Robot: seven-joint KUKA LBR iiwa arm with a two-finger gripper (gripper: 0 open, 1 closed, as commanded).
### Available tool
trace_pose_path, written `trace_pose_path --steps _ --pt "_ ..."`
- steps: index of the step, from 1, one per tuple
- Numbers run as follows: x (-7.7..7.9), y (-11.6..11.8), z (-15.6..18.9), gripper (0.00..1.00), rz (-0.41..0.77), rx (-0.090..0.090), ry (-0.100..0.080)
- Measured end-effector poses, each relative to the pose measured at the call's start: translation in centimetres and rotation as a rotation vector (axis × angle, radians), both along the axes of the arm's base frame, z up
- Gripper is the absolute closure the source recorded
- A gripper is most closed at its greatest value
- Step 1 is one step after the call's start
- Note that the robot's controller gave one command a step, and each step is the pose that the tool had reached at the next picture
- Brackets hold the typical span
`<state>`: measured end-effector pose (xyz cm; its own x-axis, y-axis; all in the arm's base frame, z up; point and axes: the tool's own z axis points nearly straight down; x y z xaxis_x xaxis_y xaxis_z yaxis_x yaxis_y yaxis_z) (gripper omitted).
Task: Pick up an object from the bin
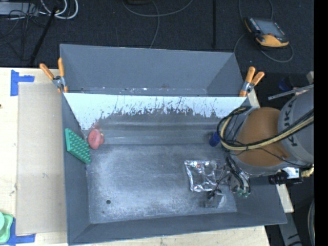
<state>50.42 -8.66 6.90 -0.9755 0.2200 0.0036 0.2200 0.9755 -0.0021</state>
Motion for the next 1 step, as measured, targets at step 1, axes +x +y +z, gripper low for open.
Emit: trace_pose_path --steps 1 --pt "0.09 0.23 0.02 1.00 0.007 0.001 -0.002"
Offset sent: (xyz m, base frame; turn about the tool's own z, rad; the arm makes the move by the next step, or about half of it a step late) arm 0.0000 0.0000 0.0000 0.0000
